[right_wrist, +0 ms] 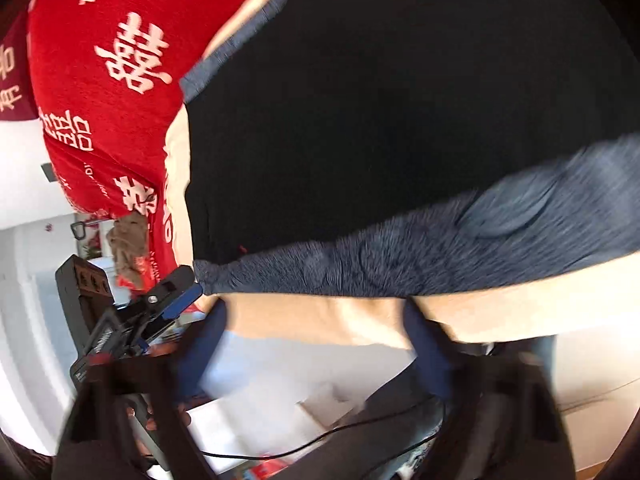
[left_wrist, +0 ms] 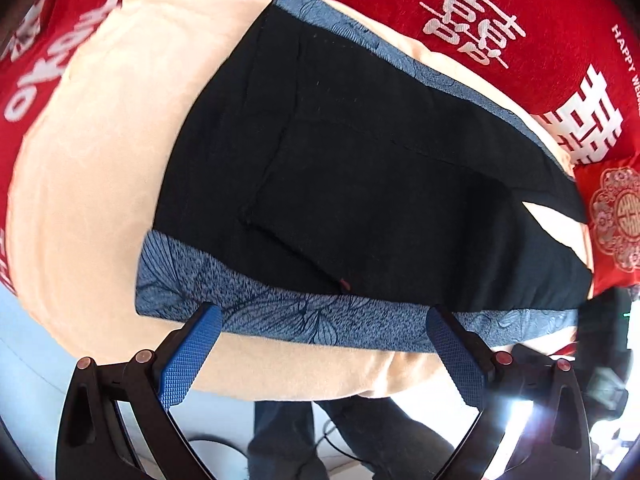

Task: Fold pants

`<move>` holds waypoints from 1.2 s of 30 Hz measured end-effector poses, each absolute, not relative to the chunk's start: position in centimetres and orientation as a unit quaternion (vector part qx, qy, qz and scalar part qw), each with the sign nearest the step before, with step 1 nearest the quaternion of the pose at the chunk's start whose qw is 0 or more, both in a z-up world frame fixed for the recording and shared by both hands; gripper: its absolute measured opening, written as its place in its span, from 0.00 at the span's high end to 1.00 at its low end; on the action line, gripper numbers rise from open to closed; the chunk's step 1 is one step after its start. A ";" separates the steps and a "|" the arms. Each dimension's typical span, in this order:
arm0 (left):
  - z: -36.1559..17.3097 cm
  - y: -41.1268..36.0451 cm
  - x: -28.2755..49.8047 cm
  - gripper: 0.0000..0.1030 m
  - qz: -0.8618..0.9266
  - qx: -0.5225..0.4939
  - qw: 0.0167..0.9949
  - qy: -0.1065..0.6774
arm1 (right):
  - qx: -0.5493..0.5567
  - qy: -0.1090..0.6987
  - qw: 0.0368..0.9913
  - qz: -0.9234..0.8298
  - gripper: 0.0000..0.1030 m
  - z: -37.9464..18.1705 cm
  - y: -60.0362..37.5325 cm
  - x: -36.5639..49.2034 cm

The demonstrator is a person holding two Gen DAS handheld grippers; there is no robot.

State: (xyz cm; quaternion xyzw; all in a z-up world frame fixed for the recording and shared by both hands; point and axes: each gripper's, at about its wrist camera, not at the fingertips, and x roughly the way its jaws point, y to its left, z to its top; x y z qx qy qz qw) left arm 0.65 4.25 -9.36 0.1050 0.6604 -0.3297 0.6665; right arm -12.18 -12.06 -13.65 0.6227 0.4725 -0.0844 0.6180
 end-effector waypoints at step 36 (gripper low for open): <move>-12.7 3.8 3.7 0.73 -0.401 -0.037 0.574 0.713 | 0.769 0.246 0.580 -0.112 0.51 -18.1 -15.0 -22.2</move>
